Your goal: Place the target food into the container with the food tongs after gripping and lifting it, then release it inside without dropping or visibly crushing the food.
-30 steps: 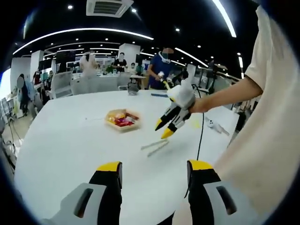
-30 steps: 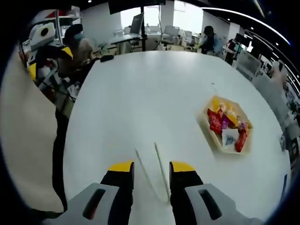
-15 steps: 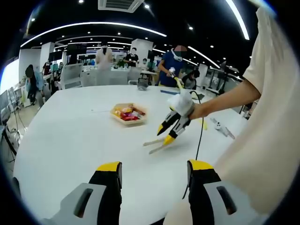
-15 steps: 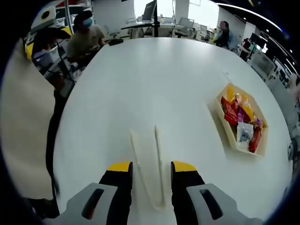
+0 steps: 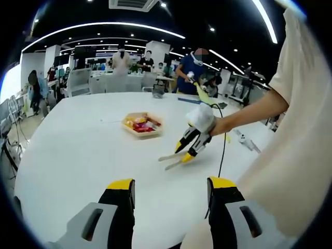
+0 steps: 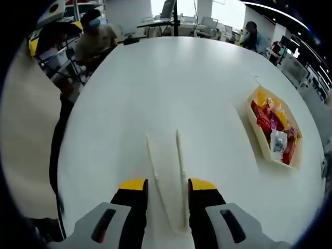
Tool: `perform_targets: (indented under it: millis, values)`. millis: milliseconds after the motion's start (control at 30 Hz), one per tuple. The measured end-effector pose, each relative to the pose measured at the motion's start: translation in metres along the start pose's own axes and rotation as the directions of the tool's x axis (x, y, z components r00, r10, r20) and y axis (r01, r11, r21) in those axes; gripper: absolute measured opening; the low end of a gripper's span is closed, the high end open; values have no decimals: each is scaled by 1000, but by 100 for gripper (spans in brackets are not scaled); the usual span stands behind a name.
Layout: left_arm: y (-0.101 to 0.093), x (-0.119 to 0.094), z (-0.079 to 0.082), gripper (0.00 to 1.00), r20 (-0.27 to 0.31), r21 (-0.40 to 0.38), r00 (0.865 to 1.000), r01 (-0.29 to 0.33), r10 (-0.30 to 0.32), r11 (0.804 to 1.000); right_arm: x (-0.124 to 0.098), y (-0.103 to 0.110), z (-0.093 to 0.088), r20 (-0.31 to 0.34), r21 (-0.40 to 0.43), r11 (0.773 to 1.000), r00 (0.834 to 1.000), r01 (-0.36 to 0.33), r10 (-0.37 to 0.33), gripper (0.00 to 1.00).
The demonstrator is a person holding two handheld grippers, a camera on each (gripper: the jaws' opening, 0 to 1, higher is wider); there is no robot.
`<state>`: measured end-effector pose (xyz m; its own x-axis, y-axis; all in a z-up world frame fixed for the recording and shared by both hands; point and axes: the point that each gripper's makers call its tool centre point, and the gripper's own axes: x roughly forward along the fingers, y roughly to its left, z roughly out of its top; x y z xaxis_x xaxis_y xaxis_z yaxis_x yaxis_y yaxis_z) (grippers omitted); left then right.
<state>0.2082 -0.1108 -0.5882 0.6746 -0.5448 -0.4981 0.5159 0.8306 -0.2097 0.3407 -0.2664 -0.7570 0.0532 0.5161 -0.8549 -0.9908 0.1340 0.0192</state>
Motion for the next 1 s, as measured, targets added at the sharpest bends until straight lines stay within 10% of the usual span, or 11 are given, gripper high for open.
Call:
perform_targets:
  millis: [1000]
  values:
    - [1, -1, 2, 55, 5, 4, 1000, 1, -1, 1000, 7, -4, 0, -25, 67, 997, 999, 33, -32, 21]
